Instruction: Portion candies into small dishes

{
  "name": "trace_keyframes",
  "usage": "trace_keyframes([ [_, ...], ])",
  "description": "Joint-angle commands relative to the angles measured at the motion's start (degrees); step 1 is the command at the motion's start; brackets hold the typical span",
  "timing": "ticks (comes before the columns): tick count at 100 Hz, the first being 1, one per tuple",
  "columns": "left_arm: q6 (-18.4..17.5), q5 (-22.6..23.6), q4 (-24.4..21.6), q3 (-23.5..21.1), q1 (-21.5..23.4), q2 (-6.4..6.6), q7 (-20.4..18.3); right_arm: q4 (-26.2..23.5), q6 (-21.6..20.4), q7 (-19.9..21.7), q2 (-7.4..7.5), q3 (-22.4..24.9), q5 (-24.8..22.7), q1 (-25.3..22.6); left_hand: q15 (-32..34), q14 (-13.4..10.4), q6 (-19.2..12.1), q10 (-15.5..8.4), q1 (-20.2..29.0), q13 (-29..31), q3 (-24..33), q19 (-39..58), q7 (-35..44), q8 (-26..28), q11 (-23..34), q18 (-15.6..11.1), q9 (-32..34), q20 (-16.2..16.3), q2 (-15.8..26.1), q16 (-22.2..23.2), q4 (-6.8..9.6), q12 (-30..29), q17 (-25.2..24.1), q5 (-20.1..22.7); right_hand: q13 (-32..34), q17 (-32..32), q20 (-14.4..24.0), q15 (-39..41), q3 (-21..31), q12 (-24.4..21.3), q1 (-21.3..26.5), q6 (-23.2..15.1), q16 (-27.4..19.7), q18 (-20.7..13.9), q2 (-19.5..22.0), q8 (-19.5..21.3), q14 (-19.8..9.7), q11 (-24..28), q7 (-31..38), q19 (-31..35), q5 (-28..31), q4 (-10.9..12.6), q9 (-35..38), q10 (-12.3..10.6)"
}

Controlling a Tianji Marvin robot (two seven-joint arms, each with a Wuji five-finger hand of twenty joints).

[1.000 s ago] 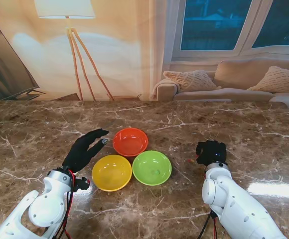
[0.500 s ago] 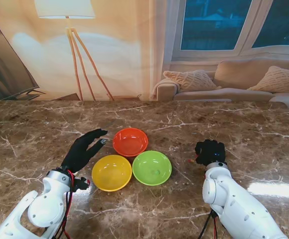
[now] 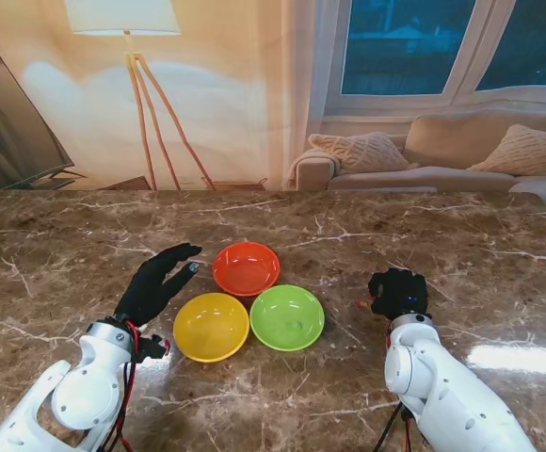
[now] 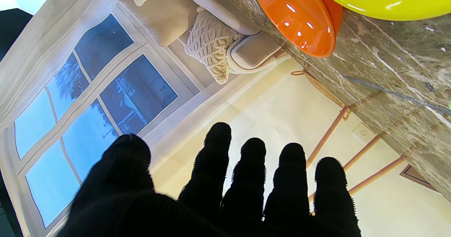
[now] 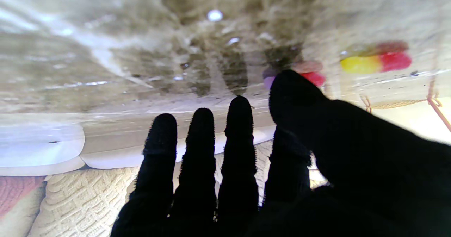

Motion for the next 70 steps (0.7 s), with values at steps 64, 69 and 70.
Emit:
trace_keyframes([
  [64,0.2,0.2,-0.4,-0.4,0.7,0.03,0.2,-2.8,-0.2,0.6,-0.09,2.9,-1.8,-2.7,-1.0,-1.0,-1.0,0.5,0.1,-1.0,-1.2,-1.7,0.0,1.1,-1.0,0.7,0.0,-1.3,-0.2,-0.7,0.58,0.1,-0.8,0.1,-0.8,0.0,1.3,0.3,-2.0,2.8,0.5,0.2,0.8,-1.0,1.7,-0.3,-3.3,1.9,2.4,0.9,7.8,-2.0,2.7,-0.6],
  [69,0.3,0.2,-0.4,-0.4,0.7,0.03,0.2,-2.9,-0.1,0.7,-0.08,3.0,-1.8,-2.8,-1.0,-0.9,-1.0,0.5,0.1,-1.0,-1.3,-1.8,0.0,1.1,-0.9,0.7,0.0,-1.3,-0.1,-0.8,0.57,0.1,-0.8,0.1,-0.4,0.2,1.3,0.3,-2.0,2.9,0.5,0.2,0.8,-0.9,1.0,-0.8,-3.3,1.7,2.0,0.9,8.0,-1.9,3.1,-0.6],
  [70,0.3,0.2,-0.4,-0.4,0.7,0.03,0.2,-2.9,-0.1,0.7,-0.09,3.0,-1.8,-2.8,-1.0,-1.0,-1.0,0.5,0.0,-1.0,-1.3,-1.8,0.0,1.1,-1.0,0.7,0.0,-1.3,-0.1,-0.7,0.57,0.1,-0.8,0.1,-0.3,0.3,1.3,0.3,-2.0,2.8,0.5,0.2,0.8,-0.8,0.7,-1.2,-3.2,1.6,1.9,0.9,8.2,-1.8,3.3,-0.7],
])
